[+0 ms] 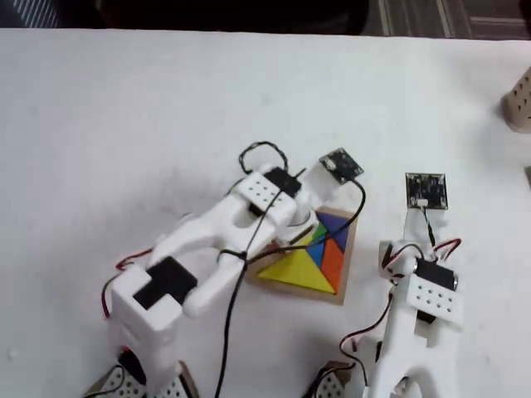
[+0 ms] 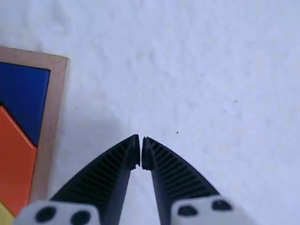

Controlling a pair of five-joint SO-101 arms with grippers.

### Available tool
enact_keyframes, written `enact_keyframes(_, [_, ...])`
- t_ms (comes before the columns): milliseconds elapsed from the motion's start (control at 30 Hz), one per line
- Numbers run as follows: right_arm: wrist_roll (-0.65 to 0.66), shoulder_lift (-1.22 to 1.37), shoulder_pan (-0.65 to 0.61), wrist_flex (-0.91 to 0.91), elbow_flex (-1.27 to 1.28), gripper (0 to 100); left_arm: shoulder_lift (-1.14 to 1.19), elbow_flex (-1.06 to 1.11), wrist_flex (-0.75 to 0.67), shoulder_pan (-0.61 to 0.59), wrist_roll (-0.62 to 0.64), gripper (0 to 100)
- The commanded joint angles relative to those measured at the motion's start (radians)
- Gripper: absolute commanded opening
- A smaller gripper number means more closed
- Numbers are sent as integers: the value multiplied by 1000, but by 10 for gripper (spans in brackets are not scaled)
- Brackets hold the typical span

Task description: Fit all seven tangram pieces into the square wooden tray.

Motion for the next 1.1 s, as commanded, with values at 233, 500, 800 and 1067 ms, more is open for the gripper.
enact_keyframes(233, [3, -15, 2, 1, -28, 18, -61, -176, 215, 1, 12, 178])
enact_keyframes(500, [3, -15, 2, 1, -28, 18, -61, -305, 351, -76, 12, 177])
enact_keyframes(800, [9, -15, -19, 1, -28, 18, -110, -318, 387, -85, 11, 99])
enact_keyframes(1067, [12, -15, -24, 4, -26, 19, -344, -313, 505, -208, -28, 22])
